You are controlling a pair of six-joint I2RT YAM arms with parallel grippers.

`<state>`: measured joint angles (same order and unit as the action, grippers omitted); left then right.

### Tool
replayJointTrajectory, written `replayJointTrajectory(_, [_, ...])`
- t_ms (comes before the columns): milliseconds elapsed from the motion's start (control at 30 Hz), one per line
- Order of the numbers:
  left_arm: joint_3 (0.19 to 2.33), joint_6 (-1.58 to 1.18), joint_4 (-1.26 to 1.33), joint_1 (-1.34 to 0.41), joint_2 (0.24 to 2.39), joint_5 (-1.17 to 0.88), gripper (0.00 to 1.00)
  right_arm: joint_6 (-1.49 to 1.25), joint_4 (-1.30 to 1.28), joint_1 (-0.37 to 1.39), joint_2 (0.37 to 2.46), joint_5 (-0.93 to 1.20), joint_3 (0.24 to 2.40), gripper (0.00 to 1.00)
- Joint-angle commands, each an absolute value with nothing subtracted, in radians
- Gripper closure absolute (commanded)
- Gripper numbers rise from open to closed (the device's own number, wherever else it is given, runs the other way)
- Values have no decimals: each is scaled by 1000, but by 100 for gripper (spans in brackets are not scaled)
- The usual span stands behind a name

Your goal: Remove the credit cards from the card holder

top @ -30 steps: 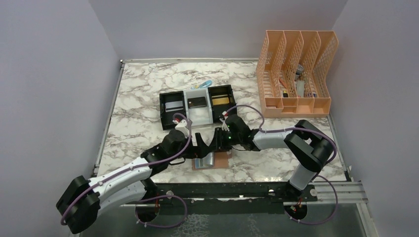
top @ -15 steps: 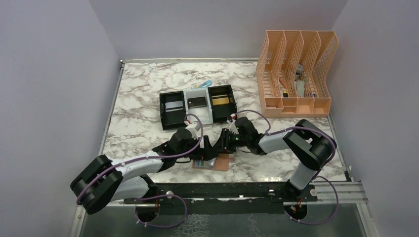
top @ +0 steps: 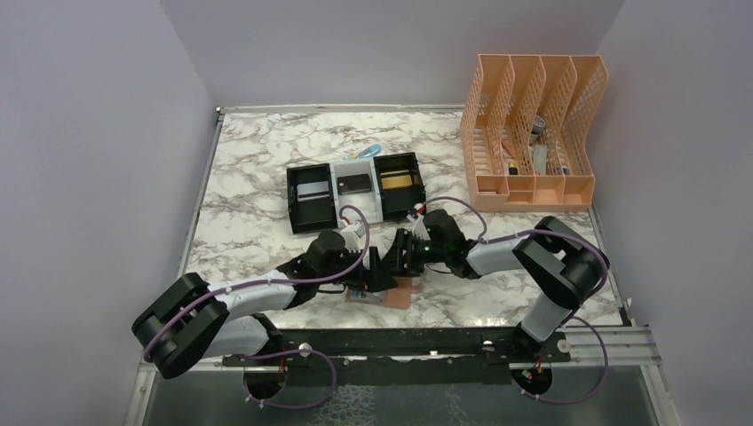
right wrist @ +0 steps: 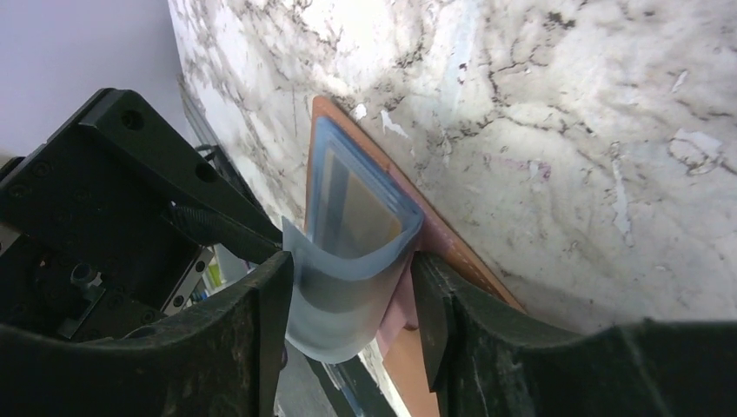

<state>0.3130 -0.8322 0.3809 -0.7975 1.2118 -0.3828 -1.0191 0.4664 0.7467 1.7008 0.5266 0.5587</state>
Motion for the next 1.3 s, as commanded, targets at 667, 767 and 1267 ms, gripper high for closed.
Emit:
replayJointTrajectory(667, [386, -822, 487, -838, 1325, -468, 49, -973, -44, 746, 1267, 85, 573, 51])
replayJointTrajectory(767, [386, -825, 512, -864, 1360, -456, 51, -954, -19, 745, 1251, 152, 570, 59])
replayJointTrajectory(1267, [318, -851, 554, -968, 1362, -316, 51, -866, 183, 765, 1501, 501, 583, 79])
